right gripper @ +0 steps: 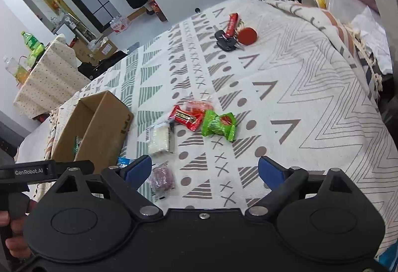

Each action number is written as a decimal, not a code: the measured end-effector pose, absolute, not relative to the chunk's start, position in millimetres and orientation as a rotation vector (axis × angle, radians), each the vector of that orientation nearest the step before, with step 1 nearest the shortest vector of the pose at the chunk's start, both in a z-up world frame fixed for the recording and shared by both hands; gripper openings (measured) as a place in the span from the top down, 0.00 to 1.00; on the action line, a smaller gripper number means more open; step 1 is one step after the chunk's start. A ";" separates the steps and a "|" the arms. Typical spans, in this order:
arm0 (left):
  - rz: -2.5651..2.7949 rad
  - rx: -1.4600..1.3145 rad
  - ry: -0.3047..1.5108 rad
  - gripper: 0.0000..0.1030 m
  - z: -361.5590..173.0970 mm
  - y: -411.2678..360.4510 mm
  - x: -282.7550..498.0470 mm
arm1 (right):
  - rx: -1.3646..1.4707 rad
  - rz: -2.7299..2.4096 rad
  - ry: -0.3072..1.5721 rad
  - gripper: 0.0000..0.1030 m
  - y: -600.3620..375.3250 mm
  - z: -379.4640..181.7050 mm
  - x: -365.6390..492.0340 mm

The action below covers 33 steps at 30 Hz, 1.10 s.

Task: Organize snacks
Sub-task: 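Move both grippers back from the box toward the remaining snacks, then grasp the blue packet with the left gripper while the right grasps the green candy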

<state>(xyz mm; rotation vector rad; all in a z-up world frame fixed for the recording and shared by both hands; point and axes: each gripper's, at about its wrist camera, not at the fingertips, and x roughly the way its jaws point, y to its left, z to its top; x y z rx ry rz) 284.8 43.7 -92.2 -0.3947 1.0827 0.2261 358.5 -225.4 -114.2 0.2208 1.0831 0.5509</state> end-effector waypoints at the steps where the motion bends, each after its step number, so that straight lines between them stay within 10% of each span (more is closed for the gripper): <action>1: 0.231 -0.395 1.088 0.18 -95.5 42.7 287.0 | 0.225 0.550 1.088 0.12 -226.0 -117.0 360.6; 33: 0.293 -0.358 1.207 0.58 -185.3 45.4 341.5 | 0.227 0.553 1.209 0.21 -183.1 -188.0 428.8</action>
